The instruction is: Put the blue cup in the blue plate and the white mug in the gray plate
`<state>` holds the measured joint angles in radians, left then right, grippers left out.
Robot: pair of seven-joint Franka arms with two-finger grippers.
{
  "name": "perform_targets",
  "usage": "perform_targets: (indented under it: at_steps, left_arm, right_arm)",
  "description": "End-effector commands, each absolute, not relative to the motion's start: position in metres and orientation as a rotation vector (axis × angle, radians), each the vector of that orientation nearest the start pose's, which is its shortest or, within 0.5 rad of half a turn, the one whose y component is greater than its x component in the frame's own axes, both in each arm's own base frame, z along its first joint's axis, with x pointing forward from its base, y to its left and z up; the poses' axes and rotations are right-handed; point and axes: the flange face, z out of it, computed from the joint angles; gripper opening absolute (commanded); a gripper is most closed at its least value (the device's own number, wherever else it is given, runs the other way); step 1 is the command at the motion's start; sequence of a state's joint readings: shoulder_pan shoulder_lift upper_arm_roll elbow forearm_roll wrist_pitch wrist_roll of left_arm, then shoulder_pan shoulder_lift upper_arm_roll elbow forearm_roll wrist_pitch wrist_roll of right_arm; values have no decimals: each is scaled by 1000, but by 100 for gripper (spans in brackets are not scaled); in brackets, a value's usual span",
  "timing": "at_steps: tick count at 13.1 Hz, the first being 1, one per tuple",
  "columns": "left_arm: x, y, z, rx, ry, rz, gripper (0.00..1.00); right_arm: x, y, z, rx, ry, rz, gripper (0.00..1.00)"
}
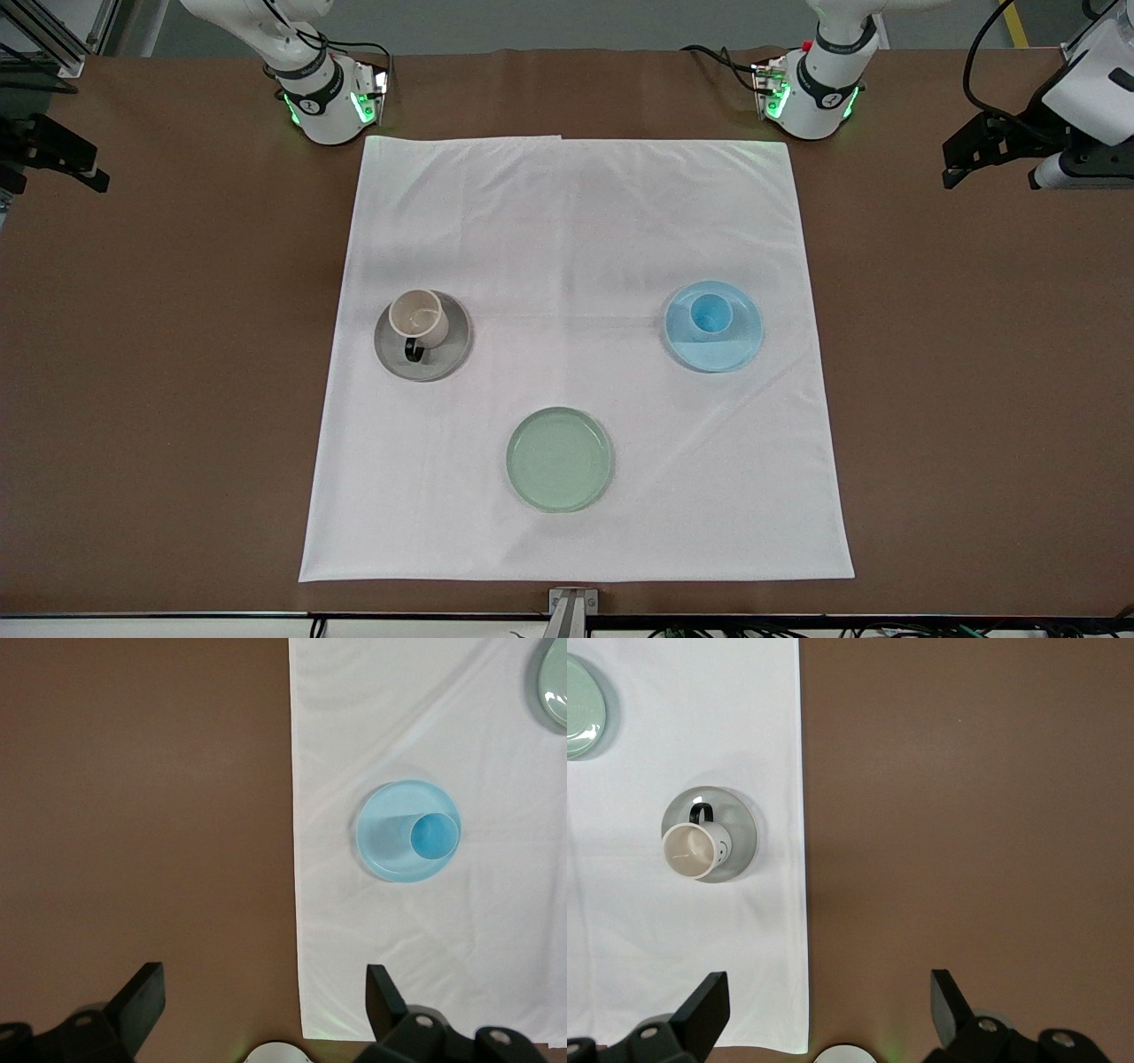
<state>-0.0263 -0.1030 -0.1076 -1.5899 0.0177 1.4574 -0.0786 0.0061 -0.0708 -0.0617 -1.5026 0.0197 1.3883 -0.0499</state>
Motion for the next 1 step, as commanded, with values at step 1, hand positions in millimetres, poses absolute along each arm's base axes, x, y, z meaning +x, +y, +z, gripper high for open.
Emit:
perform_targets:
  at_steps: [1]
  left_arm:
    - [507, -63, 664, -3105, 98, 49, 100]
  right_arm:
    - [502, -32, 681, -3083, 48, 88, 100]
